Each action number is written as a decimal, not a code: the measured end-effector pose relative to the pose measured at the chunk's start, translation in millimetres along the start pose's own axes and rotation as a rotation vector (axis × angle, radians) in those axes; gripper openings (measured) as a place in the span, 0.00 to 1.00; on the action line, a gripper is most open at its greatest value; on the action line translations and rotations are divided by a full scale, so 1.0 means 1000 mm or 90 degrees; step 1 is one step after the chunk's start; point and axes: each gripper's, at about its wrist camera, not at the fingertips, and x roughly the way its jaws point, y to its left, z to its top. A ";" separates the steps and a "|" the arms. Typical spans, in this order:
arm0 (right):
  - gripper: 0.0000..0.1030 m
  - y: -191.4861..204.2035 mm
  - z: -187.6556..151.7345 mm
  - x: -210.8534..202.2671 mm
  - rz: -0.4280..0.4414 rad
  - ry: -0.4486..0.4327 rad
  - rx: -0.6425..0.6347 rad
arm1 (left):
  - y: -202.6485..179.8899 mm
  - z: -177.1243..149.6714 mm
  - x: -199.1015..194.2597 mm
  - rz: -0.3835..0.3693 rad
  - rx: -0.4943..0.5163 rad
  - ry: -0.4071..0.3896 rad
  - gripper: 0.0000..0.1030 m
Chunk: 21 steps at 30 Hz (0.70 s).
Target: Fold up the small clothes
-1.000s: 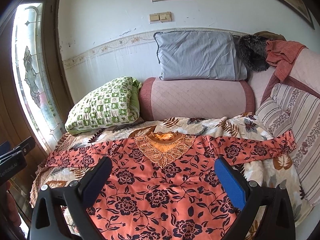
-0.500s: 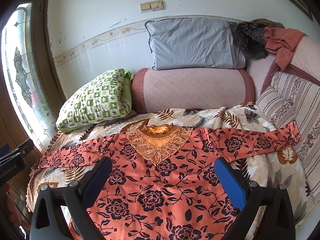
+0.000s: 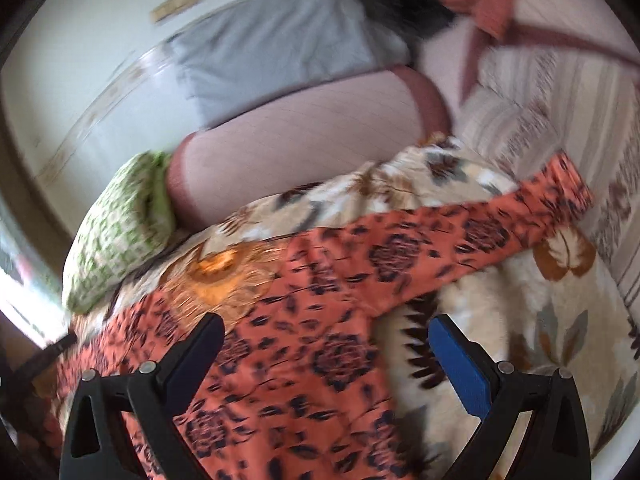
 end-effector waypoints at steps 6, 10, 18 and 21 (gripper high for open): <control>0.80 -0.167 0.042 0.036 0.059 0.014 0.247 | -0.031 -0.034 0.078 -0.043 0.041 0.044 1.00; 0.72 -0.229 0.055 0.058 0.070 -0.012 0.361 | -0.031 -0.036 0.098 -0.058 0.049 0.063 1.00; 0.58 -0.312 0.081 0.107 -0.005 -0.068 0.523 | -0.006 -0.038 0.121 -0.115 -0.047 0.131 1.00; 0.45 -0.317 0.095 0.114 -0.019 -0.087 0.496 | -0.001 -0.033 0.120 -0.110 -0.054 0.133 1.00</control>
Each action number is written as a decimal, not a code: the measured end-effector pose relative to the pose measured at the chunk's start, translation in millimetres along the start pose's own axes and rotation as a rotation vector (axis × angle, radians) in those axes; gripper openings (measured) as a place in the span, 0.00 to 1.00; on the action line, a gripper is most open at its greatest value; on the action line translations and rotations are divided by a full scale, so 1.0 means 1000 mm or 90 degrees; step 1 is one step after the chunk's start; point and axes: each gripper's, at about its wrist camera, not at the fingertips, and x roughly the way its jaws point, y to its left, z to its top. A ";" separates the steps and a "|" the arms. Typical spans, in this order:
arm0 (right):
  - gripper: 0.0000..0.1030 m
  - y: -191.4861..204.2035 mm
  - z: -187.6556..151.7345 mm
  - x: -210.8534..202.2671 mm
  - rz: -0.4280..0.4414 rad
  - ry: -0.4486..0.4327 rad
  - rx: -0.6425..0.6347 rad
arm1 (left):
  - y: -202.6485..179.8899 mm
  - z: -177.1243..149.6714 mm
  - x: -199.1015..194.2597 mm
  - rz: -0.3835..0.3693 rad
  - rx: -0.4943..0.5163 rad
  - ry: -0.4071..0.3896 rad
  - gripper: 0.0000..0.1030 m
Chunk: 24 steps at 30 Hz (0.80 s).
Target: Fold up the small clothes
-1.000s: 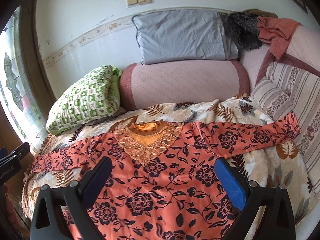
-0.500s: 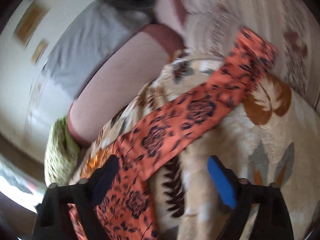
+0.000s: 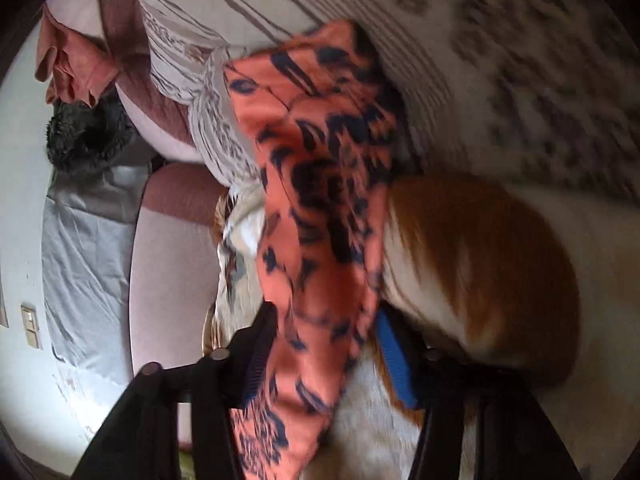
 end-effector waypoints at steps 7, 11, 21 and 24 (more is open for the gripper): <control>0.07 0.063 -0.011 -0.015 -0.014 -0.064 -0.149 | 0.015 0.014 -0.011 0.068 0.023 -0.020 1.00; 0.07 0.139 -0.048 -0.033 0.069 -0.036 -0.255 | 0.031 0.026 -0.023 0.098 0.011 -0.030 1.00; 0.07 0.294 -0.294 -0.003 0.189 0.197 -0.503 | 0.111 0.045 -0.068 0.196 -0.093 -0.075 1.00; 0.11 0.306 -0.388 0.028 0.123 0.264 -0.620 | 0.130 0.047 -0.076 0.194 -0.120 -0.076 1.00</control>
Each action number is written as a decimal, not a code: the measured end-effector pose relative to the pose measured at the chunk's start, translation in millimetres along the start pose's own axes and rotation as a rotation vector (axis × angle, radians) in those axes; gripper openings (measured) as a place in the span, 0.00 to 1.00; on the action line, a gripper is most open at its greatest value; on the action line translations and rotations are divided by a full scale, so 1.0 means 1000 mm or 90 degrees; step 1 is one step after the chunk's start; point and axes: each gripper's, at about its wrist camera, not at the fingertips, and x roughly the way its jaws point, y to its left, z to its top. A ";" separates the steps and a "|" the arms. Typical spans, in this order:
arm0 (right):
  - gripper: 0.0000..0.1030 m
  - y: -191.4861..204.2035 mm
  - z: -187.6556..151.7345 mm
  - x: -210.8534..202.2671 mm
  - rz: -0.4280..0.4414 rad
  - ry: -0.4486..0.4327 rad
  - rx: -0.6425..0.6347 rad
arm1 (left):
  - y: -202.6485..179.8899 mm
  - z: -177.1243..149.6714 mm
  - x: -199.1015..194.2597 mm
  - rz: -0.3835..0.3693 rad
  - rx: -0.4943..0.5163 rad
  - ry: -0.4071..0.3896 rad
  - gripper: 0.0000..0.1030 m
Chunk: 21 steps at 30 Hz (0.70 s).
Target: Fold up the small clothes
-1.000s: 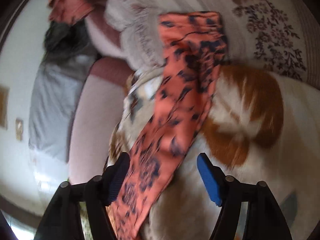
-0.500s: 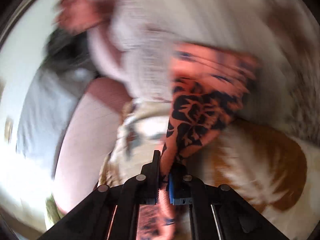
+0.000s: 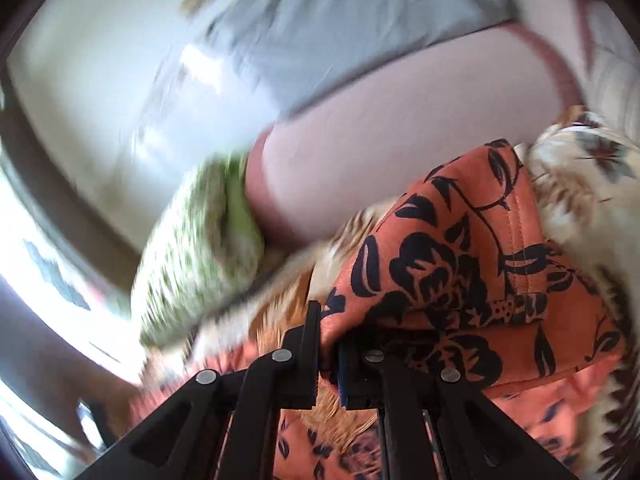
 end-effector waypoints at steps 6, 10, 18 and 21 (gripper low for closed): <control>0.20 0.034 -0.090 0.090 -0.038 0.228 -0.097 | 0.021 0.006 0.001 -0.003 -0.019 0.012 1.00; 0.54 0.018 -0.096 0.053 0.043 0.199 -0.099 | 0.018 0.005 0.000 0.002 -0.010 0.005 1.00; 0.78 -0.047 -0.102 -0.054 0.126 0.043 -0.008 | -0.044 -0.016 -0.029 -0.061 0.108 -0.079 1.00; 0.74 -0.092 -0.100 -0.076 0.118 -0.012 0.103 | -0.087 -0.038 -0.044 -0.102 0.200 -0.113 1.00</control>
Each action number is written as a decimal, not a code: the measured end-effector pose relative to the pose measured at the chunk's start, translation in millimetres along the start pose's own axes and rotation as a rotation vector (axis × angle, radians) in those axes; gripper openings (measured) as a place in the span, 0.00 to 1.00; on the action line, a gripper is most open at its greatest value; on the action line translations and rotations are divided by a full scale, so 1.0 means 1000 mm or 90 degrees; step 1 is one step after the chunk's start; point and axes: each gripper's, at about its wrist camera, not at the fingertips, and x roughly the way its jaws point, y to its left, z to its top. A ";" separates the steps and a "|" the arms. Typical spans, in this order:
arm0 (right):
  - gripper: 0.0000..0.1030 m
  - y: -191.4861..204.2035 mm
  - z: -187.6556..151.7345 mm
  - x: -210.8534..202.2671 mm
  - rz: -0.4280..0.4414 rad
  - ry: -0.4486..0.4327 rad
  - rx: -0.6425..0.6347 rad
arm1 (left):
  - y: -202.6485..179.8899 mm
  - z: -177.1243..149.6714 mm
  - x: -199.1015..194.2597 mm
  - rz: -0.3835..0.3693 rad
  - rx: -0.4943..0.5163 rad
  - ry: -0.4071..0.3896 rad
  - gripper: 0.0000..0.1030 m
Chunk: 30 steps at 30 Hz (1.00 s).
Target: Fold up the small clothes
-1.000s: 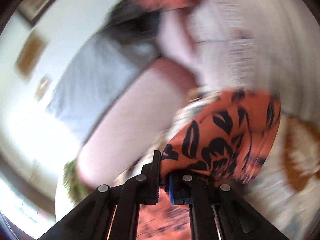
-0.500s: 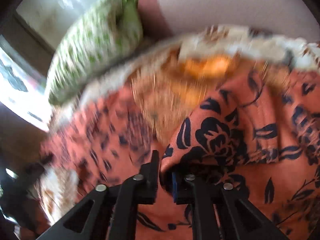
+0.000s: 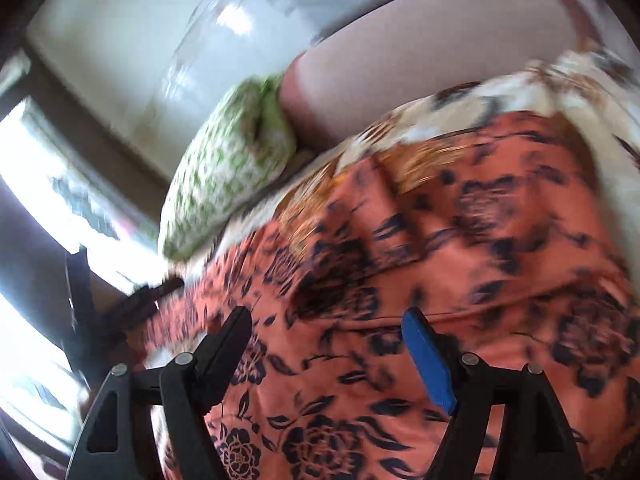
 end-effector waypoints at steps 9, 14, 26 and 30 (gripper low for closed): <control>0.33 -0.078 0.058 -0.012 -0.108 -0.011 0.146 | -0.132 -0.027 0.012 0.056 0.178 -0.038 1.00; 0.33 -0.093 0.050 0.004 -0.057 0.042 0.225 | -0.159 -0.019 0.052 0.103 0.178 0.017 1.00; 0.32 -0.107 0.032 0.036 -0.063 0.111 0.278 | -0.023 0.015 0.071 0.324 -0.046 0.125 1.00; 0.32 -0.107 0.030 0.035 -0.060 0.111 0.285 | -0.007 0.018 0.041 0.303 -0.075 0.101 1.00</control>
